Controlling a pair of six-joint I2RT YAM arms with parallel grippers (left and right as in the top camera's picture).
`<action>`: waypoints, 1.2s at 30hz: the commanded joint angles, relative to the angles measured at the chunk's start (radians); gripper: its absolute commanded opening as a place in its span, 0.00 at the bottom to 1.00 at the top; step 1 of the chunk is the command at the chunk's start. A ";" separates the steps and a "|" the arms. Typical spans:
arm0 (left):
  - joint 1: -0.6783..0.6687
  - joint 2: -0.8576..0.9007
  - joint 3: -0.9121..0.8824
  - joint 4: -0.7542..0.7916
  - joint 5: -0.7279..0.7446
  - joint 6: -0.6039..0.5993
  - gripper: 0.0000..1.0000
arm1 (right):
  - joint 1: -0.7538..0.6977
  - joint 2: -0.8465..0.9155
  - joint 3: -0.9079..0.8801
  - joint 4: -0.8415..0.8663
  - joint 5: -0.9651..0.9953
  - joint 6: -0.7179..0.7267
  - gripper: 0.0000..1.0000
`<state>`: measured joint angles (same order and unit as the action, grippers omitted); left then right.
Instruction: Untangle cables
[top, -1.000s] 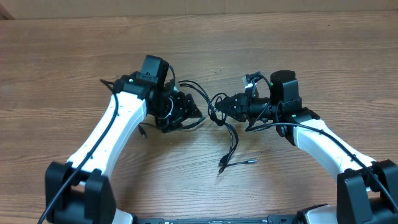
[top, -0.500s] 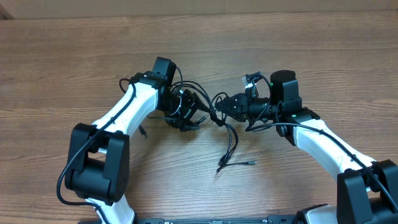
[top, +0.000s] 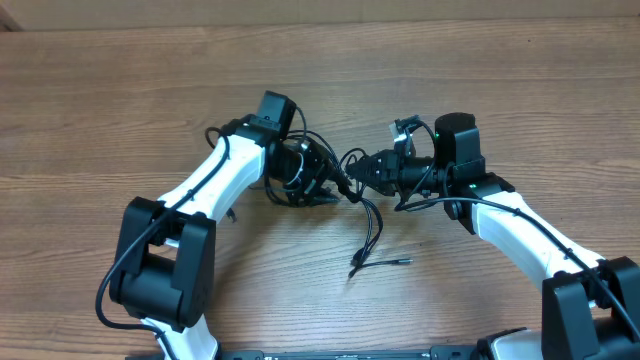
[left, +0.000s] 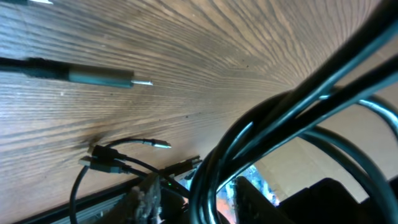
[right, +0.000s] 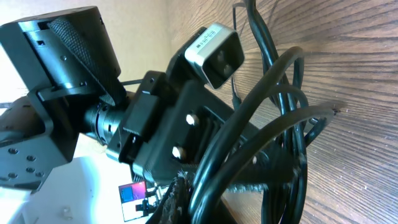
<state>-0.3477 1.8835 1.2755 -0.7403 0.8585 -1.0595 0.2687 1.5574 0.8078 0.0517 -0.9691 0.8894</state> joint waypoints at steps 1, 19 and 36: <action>-0.018 0.007 0.014 0.001 -0.021 -0.031 0.29 | -0.001 0.000 0.008 0.007 -0.020 0.002 0.04; 0.051 0.007 0.014 0.012 0.015 0.119 0.04 | -0.001 0.000 0.008 -0.529 0.572 -0.210 0.04; 0.183 -0.008 0.031 0.326 0.435 0.229 0.04 | -0.002 0.000 0.008 -0.670 0.792 -0.210 0.04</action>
<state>-0.2684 1.8912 1.2743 -0.4839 1.0828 -0.8730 0.2768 1.5585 0.8234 -0.5880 -0.3130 0.6830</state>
